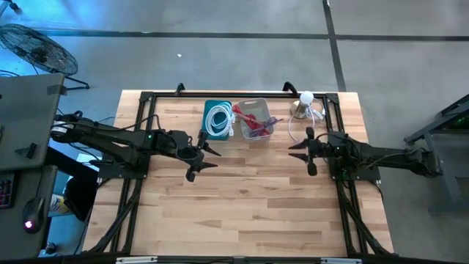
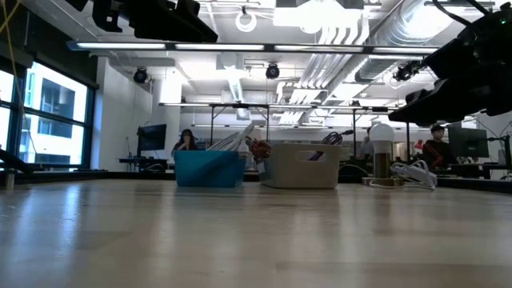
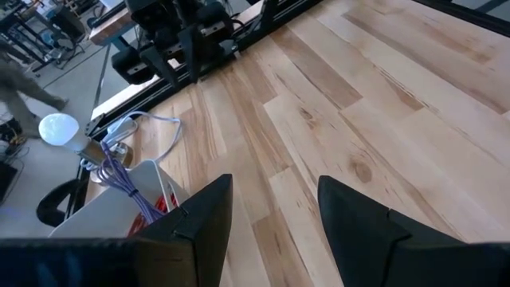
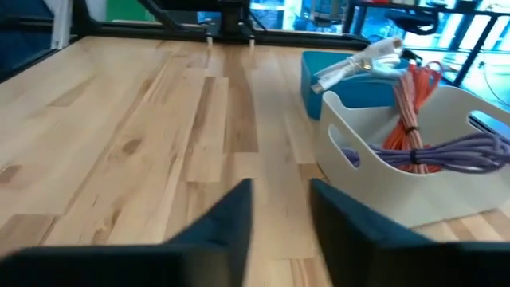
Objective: Pick & Place USB Port
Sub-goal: Return to Home Position
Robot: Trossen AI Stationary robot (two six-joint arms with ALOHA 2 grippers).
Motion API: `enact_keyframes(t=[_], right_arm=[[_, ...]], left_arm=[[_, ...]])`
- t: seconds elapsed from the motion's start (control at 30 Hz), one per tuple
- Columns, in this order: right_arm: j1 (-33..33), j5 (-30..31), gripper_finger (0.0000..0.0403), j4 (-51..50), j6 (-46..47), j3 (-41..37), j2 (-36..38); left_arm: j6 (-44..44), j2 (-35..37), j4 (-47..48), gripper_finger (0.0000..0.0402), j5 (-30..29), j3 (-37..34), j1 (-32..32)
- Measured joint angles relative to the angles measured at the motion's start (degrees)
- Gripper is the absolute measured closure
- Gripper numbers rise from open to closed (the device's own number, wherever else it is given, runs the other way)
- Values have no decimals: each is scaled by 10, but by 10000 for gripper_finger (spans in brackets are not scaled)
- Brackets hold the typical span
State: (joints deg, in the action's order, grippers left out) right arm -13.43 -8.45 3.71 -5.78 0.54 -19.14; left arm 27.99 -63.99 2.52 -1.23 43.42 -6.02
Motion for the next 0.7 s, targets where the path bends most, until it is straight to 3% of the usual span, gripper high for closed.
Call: enact_keyframes(t=[0.1,0.17,0.7], right_arm=[[0,-19,364,0,-16,0,0],[0,-20,392,0,-24,0,0],[0,-42,402,69,-24,0,2]], left_arm=[[0,0,0,220,0,0,0],[0,0,0,220,0,0,0],[0,0,0,220,3,0,0]])
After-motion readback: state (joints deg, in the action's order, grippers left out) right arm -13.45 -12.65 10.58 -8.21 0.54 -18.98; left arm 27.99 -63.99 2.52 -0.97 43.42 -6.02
